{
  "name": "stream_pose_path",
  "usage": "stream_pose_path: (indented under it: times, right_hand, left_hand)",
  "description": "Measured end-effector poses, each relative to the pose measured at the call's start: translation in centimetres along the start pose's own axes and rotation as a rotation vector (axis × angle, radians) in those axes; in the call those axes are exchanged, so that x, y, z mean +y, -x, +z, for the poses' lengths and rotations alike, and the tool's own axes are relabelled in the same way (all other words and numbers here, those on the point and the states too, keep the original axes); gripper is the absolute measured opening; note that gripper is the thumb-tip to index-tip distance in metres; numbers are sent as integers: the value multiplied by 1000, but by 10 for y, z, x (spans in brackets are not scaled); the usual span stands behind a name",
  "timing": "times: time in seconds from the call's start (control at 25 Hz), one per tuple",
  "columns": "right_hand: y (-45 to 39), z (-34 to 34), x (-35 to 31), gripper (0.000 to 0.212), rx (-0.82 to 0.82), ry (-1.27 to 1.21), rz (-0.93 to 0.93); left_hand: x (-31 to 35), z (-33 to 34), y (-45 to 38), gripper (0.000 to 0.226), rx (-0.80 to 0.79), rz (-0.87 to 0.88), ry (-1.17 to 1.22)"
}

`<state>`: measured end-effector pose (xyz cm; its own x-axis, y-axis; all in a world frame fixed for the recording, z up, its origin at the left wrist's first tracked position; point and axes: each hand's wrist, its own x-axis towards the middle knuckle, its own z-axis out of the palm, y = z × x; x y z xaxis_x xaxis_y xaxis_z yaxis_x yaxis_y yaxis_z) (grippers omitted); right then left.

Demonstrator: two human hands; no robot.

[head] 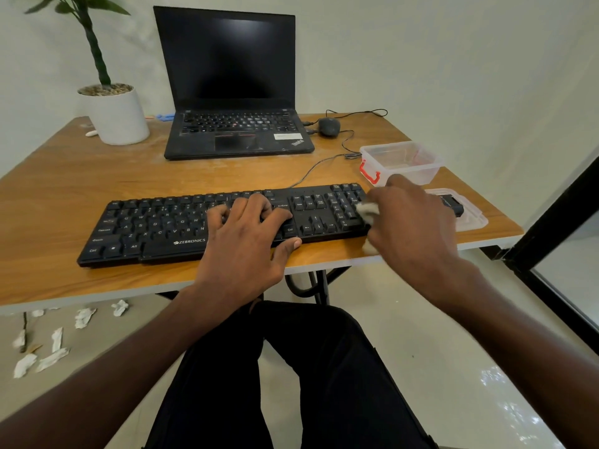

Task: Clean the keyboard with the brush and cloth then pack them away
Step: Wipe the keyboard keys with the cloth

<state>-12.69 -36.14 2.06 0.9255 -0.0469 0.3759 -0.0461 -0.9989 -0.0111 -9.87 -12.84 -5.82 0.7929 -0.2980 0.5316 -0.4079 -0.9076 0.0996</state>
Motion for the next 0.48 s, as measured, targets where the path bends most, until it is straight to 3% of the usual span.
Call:
stream_pose_path:
  times: [0.12, 0.28, 0.48]
  right_hand:
    - [-10, 5, 5, 40, -17, 9, 48]
    - [4, 8, -1, 29, -101, 135, -22]
    - [-3, 11, 8, 39, 8, -93, 33]
  left_hand:
    - [0, 0, 1, 44, 12, 0, -3]
    - [1, 1, 0, 45, 9, -5, -4]
    - [-1, 1, 0, 44, 12, 0, 15]
